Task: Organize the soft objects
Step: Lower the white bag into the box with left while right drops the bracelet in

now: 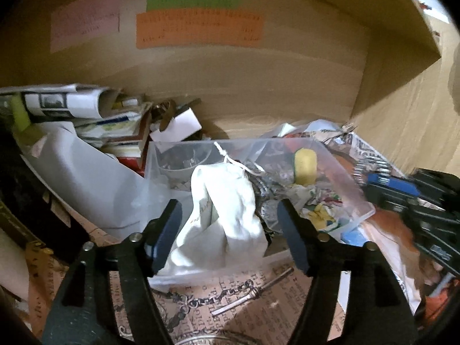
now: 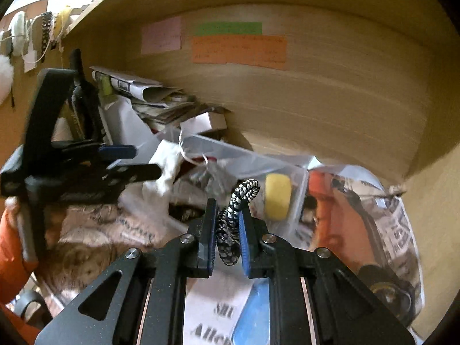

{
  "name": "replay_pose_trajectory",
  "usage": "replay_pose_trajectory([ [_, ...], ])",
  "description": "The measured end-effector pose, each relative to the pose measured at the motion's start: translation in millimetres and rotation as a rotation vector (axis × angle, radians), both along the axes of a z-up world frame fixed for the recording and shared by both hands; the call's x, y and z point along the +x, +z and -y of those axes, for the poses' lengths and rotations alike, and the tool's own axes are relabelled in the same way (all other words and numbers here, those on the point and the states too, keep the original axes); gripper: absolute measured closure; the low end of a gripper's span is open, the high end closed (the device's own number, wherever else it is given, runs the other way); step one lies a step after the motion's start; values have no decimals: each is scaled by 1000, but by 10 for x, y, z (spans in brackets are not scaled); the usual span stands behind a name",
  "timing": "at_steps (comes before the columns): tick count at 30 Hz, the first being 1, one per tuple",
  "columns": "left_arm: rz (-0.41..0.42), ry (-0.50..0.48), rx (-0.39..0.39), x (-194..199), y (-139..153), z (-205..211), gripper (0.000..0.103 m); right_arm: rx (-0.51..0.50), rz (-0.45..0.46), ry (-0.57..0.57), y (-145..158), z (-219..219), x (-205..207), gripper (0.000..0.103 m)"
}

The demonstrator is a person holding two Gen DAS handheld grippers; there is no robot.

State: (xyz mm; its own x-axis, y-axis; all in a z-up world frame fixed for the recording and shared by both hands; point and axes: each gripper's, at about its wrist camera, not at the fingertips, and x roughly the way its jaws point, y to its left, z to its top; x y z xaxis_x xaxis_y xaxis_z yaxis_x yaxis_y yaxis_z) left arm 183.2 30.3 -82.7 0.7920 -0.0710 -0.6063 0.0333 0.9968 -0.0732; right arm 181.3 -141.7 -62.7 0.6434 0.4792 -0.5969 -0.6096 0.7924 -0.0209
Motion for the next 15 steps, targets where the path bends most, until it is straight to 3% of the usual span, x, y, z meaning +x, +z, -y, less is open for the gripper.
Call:
replay_pose_trajectory([
  [8,68,-3,51,-262,120,54,26,-66,-38,1,-246,-298,283,89],
  [11,89,-4,76,-351,136,93,22,-109,-70,-14,-377,-324,339,70],
  [13,103,-5,84,-393,152,125,20,-127,-68,-29,-414,-304,326,50],
  [15,113,-8,85,-424,167,138,20,-138,-47,-39,-402,-274,275,45],
])
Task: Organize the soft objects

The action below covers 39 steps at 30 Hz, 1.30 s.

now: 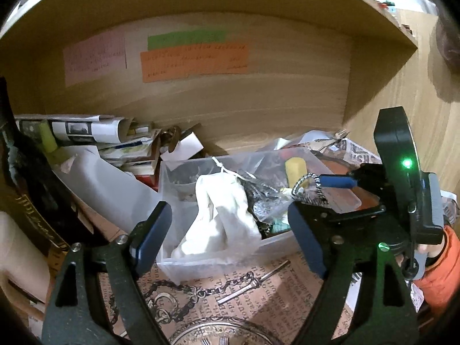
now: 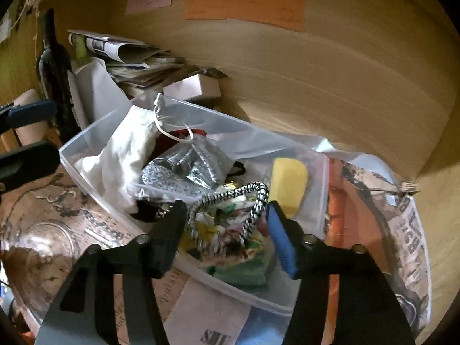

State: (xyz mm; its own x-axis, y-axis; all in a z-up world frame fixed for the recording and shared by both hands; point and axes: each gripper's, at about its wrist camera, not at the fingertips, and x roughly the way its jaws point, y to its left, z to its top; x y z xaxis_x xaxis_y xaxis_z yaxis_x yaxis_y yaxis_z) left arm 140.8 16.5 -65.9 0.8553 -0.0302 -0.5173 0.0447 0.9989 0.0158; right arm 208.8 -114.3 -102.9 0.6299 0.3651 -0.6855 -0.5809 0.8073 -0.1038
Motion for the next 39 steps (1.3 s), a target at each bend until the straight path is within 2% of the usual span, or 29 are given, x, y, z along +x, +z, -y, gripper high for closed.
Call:
replay_pose_trajectory([
  [3,18,-3,-11,-49,46,6,20,3,33,-12,91,70,-88,37],
  [7,64,5,-24,-159,170,10,20,30,89,-26,288,182,-226,37],
  [12,132,9,-47,-317,384,3,20,122,179,-34,668,369,-519,37],
  [16,195,8,-48,-471,533,20,13,201,245,-31,918,472,-714,36],
  [20,260,8,-52,-653,670,27,9,259,308,-29,1103,551,-922,25],
  [21,273,7,-54,-693,698,31,7,271,317,-28,1130,557,-955,21],
  [26,321,3,-55,-878,787,72,1,323,333,-17,1202,595,-1093,19],
  [31,331,-14,-67,-976,794,112,0,354,333,-24,1172,591,-1166,4],
  [39,332,-21,-85,-1028,761,126,0,376,337,-48,1145,624,-1260,0],
])
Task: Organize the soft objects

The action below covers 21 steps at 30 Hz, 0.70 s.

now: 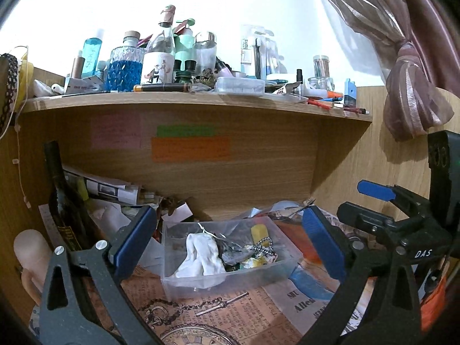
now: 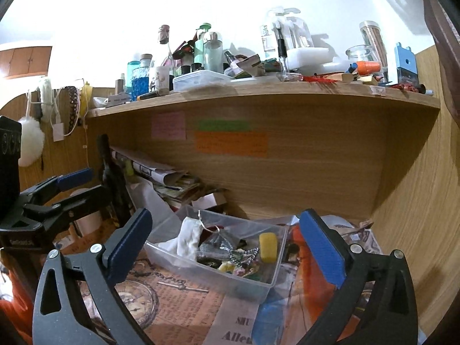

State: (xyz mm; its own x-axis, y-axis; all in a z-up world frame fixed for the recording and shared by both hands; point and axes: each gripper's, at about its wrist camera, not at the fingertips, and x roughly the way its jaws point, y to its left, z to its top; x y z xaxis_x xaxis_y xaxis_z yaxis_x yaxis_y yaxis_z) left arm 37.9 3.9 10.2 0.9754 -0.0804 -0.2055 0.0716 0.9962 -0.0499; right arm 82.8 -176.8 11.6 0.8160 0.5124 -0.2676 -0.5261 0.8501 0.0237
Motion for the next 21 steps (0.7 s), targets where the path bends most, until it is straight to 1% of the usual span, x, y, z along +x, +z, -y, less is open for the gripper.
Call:
replay_pose_trajectory([
  [11,-11,6,-10,8,-35,-4,0,6,-4,-9,-17,7,-10,0],
  [21,-8,1,-2,14,-49,4,0,6,-2,-9,-19,19,-8,0],
])
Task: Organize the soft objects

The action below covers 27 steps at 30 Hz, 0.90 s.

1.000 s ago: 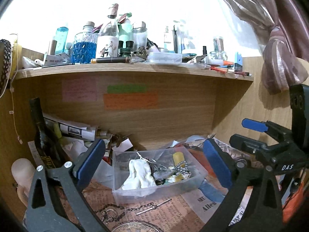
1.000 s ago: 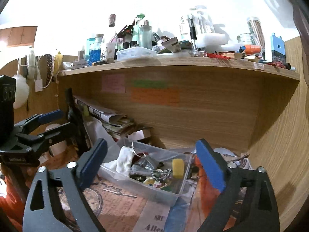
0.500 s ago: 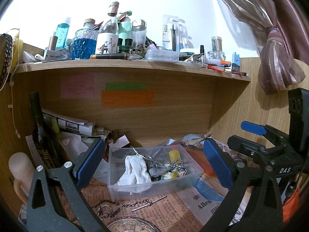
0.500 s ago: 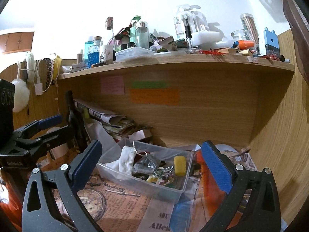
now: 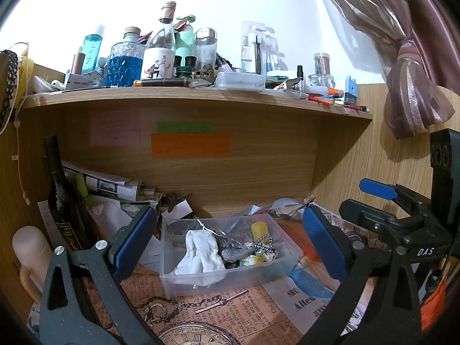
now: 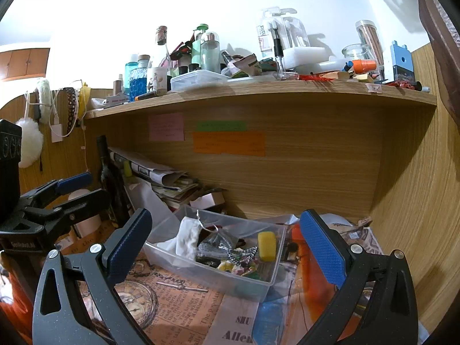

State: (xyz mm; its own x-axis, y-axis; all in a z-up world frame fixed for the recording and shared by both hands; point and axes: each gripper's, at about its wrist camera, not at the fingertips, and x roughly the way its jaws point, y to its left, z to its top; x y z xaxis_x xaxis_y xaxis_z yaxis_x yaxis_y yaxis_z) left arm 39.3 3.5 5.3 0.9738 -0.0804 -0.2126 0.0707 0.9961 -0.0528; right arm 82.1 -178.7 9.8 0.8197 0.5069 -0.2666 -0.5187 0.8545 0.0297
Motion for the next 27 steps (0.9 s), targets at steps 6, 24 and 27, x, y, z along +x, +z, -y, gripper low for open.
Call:
replay_pose_trajectory([
  [6,1,0,-2,1,2,3,0,2,1,-3,2,6,-1,0],
  [24,-19,-27,-11,47,-32,9,0,1,0,-2,-3,11,6,0],
  [27,-22,-31,-13,53,-37,-11,0,1,-1,-2,-5,9,8,0],
])
